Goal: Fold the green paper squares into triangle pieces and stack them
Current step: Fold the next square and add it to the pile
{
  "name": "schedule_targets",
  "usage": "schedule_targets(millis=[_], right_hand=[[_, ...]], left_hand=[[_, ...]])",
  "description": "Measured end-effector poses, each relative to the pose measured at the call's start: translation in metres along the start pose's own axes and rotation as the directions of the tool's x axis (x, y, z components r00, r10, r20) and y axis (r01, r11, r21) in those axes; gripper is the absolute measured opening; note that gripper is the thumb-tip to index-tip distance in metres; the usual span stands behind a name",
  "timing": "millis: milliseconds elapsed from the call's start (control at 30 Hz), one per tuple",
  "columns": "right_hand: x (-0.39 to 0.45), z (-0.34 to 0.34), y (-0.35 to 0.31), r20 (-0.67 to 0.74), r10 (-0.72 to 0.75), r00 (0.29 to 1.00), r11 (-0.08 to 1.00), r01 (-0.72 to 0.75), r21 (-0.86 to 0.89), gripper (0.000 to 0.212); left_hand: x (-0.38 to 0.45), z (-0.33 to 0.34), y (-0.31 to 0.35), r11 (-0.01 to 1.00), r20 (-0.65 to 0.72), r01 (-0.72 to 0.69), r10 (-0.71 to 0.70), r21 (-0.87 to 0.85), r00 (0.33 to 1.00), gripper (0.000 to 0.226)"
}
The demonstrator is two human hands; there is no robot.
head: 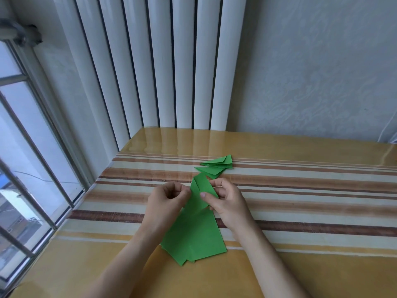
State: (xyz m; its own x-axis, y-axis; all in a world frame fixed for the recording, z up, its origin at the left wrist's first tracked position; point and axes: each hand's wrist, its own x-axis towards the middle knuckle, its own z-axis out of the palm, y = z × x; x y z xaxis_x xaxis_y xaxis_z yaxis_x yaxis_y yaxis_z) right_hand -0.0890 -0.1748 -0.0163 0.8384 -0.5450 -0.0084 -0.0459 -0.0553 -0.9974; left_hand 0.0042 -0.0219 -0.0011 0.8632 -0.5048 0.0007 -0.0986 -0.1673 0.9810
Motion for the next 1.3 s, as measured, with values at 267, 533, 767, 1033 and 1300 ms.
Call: schedule_targets(millis=[267,533,767,1033,1300], right_hand=[[-0.0020,-0.0002,-0.0027,0.016,0.013,1.000,1.000,-0.014,0.022,0.022],[-0.0020,-0.0013,-0.0030,0.029,-0.020,0.999,0.999,0.018,0.047,0.023],[-0.0006,-0.0043,-0.0023,-0.001,-0.056,0.998,0.998,0.056,0.041,0.012],[-0.0052,0.0025,-0.0052,0.027,-0.115,0.993,0.989,0.112,0.097,0.025],[-0.0043,0.0033,-0.0049,-0.025,-0.119,0.993,0.984,0.122,0.128,0.021]], left_hand=[[0.0012,-0.0007,-0.0008,0.999,-0.040,0.007,-0.009,-0.049,0.999,0.019],[0.0026,-0.0027,0.0037,0.938,-0.055,0.099,-0.124,-0.331,0.991,0.010],[0.0036,-0.0020,0.0019,0.899,-0.009,0.160,-0.179,-0.409,0.984,0.011],[0.0052,-0.0052,0.0027,0.827,0.007,0.206,-0.237,-0.524,0.971,0.009],[0.0015,-0.0037,0.0071,0.827,0.055,0.221,-0.226,-0.516,0.973,0.009]])
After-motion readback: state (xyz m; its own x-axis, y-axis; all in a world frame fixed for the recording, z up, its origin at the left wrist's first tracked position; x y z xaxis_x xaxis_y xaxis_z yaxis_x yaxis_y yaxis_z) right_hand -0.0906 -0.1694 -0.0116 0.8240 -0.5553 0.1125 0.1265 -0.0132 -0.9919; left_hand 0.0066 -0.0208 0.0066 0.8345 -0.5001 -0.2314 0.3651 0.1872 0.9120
